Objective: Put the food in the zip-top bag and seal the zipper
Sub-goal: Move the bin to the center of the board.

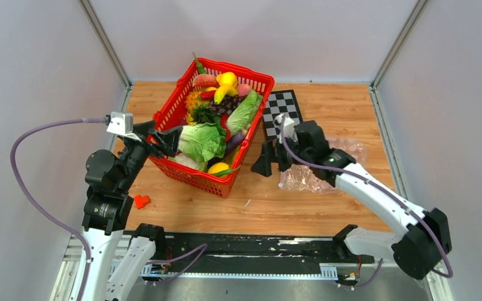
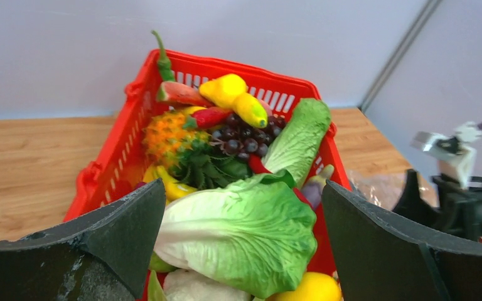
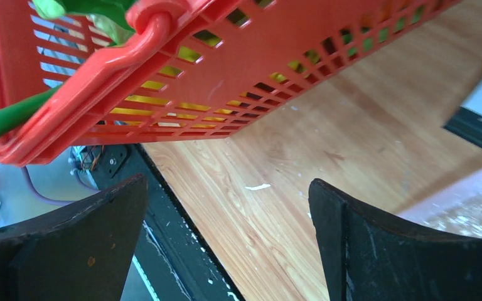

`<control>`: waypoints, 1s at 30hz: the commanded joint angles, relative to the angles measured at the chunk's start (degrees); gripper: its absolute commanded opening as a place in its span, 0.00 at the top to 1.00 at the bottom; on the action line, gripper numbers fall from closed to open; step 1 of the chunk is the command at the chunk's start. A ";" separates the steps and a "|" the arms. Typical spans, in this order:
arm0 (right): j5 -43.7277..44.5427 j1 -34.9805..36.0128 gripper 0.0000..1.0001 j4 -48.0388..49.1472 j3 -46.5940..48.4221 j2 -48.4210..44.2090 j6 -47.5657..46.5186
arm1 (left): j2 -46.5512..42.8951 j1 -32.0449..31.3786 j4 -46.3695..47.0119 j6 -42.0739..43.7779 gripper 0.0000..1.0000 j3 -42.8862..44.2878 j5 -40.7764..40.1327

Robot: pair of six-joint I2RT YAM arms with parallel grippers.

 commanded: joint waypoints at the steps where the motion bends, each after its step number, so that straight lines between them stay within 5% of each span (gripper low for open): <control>1: 2.08 6.62 0.00 6.97 2.12 6.60 2.42 | 0.93 -0.11 0.40 -0.28 0.00 2.13 7.26; 9: 0.44 10.54 0.00 12.53 13.29 23.00 4.28 | 2.17 -0.11 -0.71 -1.11 0.00 2.96 9.81; 17: 12.31 10.06 0.00 -1.74 29.78 33.73 -5.55 | 2.30 -0.11 -3.77 -0.24 0.00 3.26 8.33; 23: 19.42 9.60 0.00 -5.50 24.62 26.34 -6.46 | 2.56 -0.11 -4.43 0.50 0.00 3.36 7.40; 28: 45.34 9.07 0.00 -4.16 14.06 14.30 -0.06 | 3.65 -0.11 -3.71 -0.15 0.00 3.53 8.70; 30: 49.48 7.58 0.00 -4.43 9.66 11.83 1.15 | 3.78 -0.12 -3.29 -0.74 0.00 3.75 9.39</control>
